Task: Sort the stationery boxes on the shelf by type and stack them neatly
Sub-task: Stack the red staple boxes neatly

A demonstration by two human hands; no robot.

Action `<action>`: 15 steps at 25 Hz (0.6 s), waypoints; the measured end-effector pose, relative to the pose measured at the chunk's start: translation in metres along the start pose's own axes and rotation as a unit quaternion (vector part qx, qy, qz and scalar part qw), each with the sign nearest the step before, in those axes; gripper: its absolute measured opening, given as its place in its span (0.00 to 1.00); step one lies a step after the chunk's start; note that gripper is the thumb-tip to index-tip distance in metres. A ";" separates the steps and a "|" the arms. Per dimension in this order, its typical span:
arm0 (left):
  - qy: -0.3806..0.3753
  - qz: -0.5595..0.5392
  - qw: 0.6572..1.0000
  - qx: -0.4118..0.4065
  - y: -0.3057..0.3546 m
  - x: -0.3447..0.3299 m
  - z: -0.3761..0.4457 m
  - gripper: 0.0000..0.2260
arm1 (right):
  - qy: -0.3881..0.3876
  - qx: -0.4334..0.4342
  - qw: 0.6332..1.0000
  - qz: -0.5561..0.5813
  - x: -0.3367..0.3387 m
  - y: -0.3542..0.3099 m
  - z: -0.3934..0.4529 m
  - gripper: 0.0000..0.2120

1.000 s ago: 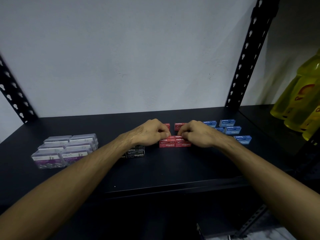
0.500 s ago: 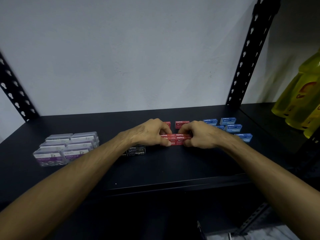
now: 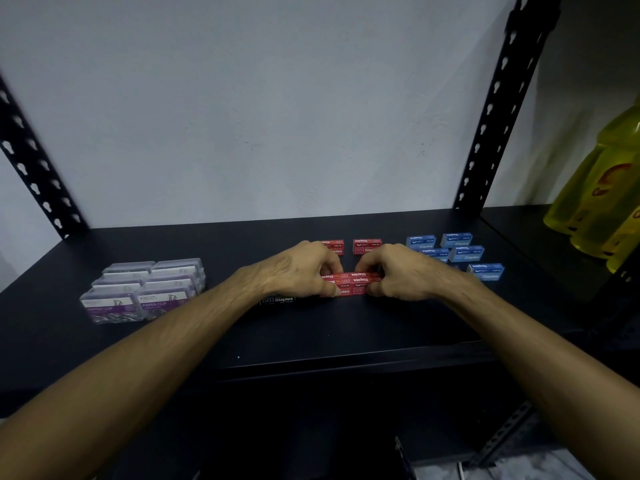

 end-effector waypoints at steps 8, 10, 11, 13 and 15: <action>-0.001 -0.004 1.000 -0.002 -0.001 -0.003 -0.003 0.12 | -0.002 -0.009 1.000 0.001 0.000 -0.003 -0.004 0.15; -0.002 -0.004 1.000 -0.002 -0.001 -0.003 -0.003 0.12 | -0.003 -0.011 1.000 0.000 0.000 -0.003 -0.004 0.15; -0.002 -0.005 1.000 -0.004 -0.001 -0.003 -0.003 0.12 | -0.004 -0.012 1.000 0.001 0.000 -0.002 -0.004 0.16; -0.002 -0.007 1.000 -0.006 0.000 -0.003 -0.003 0.12 | -0.002 -0.014 1.000 0.003 0.000 -0.002 -0.004 0.16; -0.002 -0.005 1.000 -0.005 0.000 -0.002 -0.003 0.12 | 0.002 -0.013 1.000 0.005 0.000 -0.002 -0.005 0.15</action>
Point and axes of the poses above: each hand's wrist, its own z-axis towards the middle knuckle, its own x-axis out of the back of the hand, y = z × x, the point moved 9 cm from there along z, towards the middle knuckle, and after that the axes turned 9 degrees about x, right-handed, at the moved point
